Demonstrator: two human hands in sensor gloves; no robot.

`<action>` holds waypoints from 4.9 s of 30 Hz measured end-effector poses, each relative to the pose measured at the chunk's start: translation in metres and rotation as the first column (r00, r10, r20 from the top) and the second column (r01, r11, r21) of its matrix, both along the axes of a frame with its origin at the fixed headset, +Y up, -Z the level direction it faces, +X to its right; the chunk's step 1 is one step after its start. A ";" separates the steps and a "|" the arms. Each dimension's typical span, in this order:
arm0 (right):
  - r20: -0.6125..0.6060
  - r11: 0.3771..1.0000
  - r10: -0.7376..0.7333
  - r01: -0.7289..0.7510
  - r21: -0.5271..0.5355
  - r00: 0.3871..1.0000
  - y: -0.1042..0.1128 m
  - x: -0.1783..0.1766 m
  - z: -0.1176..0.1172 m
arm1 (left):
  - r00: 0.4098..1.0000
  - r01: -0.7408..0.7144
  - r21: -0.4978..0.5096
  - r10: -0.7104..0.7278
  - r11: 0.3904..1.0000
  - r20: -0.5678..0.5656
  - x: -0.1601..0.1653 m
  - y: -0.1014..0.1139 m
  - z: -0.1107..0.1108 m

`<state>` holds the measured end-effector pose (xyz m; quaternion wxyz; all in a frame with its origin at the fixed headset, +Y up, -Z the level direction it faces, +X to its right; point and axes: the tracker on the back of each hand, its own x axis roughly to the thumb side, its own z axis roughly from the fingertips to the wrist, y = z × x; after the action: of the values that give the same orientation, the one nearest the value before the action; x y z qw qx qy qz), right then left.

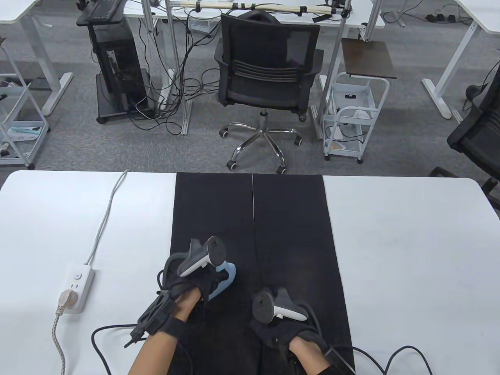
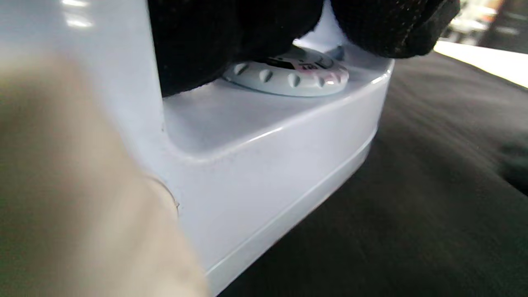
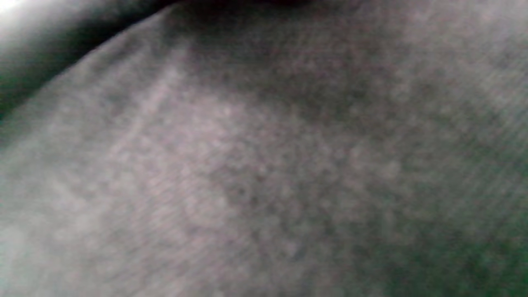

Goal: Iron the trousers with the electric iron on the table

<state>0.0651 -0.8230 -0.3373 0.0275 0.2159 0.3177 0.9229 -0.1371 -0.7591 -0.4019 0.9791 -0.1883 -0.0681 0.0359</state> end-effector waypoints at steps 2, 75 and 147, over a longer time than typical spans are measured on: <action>0.000 1.000 -0.001 0.001 0.004 1.000 0.000 0.000 0.000 | 0.999 -0.002 -0.002 0.002 1.000 0.046 0.002 0.000 0.025; 0.462 0.994 -0.080 0.034 0.106 0.883 0.003 0.201 -0.018 | 0.953 0.036 0.003 -0.035 0.999 0.301 0.220 -0.004 0.010; 0.447 1.000 -0.025 0.027 0.003 0.894 0.000 0.193 -0.018 | 0.975 0.029 0.022 -0.033 0.999 0.220 0.226 -0.002 0.017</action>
<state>0.2577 -0.8231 -0.3551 0.1123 0.0026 0.3015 0.9468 0.0890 -0.7607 -0.3844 0.9677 -0.1830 -0.1734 -0.0013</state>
